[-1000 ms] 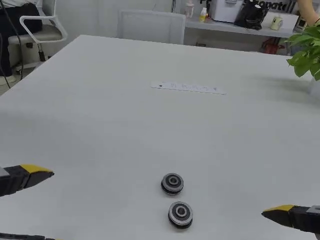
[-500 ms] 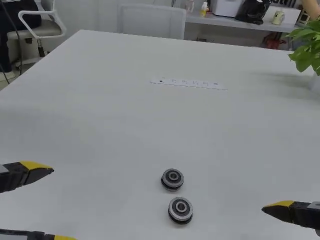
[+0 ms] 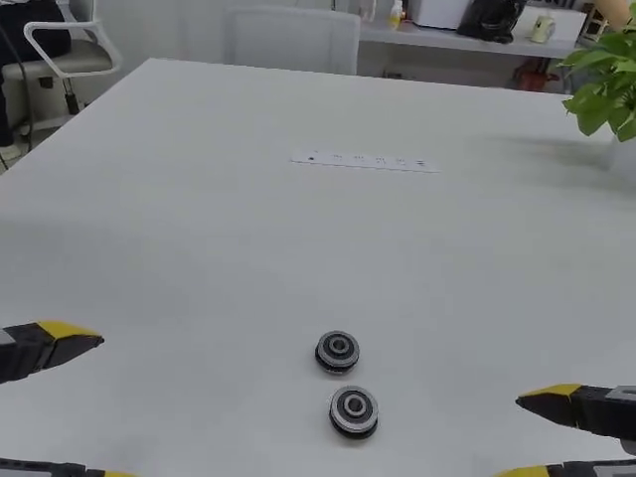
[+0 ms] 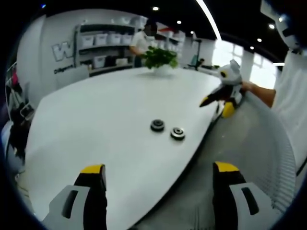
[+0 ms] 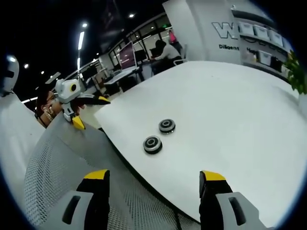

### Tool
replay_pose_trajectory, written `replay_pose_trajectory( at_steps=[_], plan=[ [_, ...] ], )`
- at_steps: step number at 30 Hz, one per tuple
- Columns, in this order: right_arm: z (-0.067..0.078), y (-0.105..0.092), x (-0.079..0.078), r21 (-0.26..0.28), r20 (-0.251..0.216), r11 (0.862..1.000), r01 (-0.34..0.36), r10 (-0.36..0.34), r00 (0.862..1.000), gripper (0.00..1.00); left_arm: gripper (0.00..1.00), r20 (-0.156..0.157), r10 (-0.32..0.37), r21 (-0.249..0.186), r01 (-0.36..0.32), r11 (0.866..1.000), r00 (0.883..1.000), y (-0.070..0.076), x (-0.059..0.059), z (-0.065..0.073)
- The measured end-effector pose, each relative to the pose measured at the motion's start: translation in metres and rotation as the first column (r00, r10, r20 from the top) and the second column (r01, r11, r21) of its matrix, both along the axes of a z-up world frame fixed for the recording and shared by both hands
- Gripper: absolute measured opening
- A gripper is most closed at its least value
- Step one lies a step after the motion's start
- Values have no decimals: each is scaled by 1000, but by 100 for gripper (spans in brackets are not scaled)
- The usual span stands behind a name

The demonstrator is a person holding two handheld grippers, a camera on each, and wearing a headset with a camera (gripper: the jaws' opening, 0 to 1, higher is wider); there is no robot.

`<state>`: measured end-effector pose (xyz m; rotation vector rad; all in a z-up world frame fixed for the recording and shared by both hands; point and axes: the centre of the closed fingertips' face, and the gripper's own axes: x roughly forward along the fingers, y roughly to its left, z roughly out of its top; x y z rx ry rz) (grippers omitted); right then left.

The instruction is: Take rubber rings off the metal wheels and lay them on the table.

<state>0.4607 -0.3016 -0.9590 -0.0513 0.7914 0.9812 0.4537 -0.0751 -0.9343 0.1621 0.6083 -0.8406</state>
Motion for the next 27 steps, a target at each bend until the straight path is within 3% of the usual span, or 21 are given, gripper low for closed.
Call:
replay_pose_trajectory(
  at_steps=[11,19,27],
  plan=[
    [-2,-1,-2,-22,-7,1000,-12,11,1000,74,92,1,5,6,-5,1000,1000,1,0,0],
    [0,-1,-1,-7,-3,1000,0,0,1000,73,93,-3,4,-3,-5,1000,1000,0,0,0],
    [-6,-5,-5,-41,-18,999,-18,18,1000,73,93,-11,6,-11,-6,1000,1000,-2,0,-1]
  ],
)
